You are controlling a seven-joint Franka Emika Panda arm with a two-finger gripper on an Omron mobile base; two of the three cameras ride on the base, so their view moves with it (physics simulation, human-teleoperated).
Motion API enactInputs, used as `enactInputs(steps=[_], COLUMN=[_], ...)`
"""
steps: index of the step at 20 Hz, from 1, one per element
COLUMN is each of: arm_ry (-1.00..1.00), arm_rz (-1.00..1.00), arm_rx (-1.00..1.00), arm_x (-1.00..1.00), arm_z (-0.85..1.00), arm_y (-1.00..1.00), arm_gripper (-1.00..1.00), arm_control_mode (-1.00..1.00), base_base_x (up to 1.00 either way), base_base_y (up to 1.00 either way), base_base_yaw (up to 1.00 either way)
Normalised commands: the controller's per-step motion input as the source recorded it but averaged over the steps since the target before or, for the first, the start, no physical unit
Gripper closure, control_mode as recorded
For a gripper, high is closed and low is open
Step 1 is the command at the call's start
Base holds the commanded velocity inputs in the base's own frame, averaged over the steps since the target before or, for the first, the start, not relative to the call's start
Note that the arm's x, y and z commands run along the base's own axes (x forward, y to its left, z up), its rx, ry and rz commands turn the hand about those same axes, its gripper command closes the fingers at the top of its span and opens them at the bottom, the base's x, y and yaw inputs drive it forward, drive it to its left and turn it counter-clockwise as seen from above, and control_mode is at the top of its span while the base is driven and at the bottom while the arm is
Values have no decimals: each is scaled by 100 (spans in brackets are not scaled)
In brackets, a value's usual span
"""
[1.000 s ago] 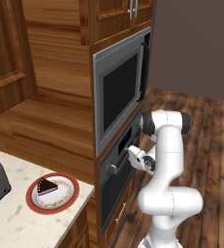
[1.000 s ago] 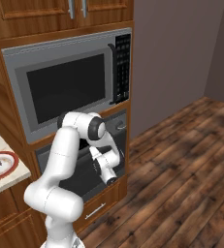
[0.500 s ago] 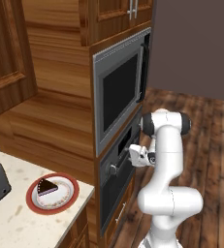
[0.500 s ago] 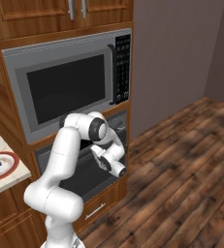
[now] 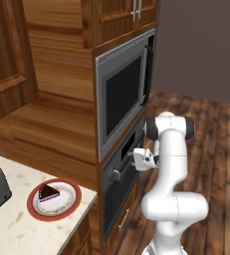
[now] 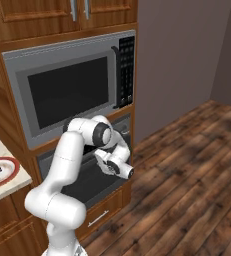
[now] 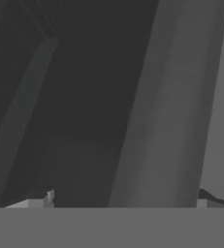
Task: Take the baked cake out of the oven and place it on the plate for cooling. Then close the oven door.
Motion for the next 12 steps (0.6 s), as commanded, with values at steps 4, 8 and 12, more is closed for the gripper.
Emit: enactInputs(steps=[4, 8, 12], arm_ry=[-21, -27, -32], arm_rz=[27, 35, 33], arm_rx=[45, 52, 44], arm_x=[75, 71, 96], arm_z=[-77, -75, -98], arm_y=[49, 8, 45], arm_gripper=[-100, -100, -100], arm_control_mode=[-100, -100, -100], base_base_x=[0, 0, 0], base_base_y=[0, 0, 0], base_base_yaw=[0, 0, 0])
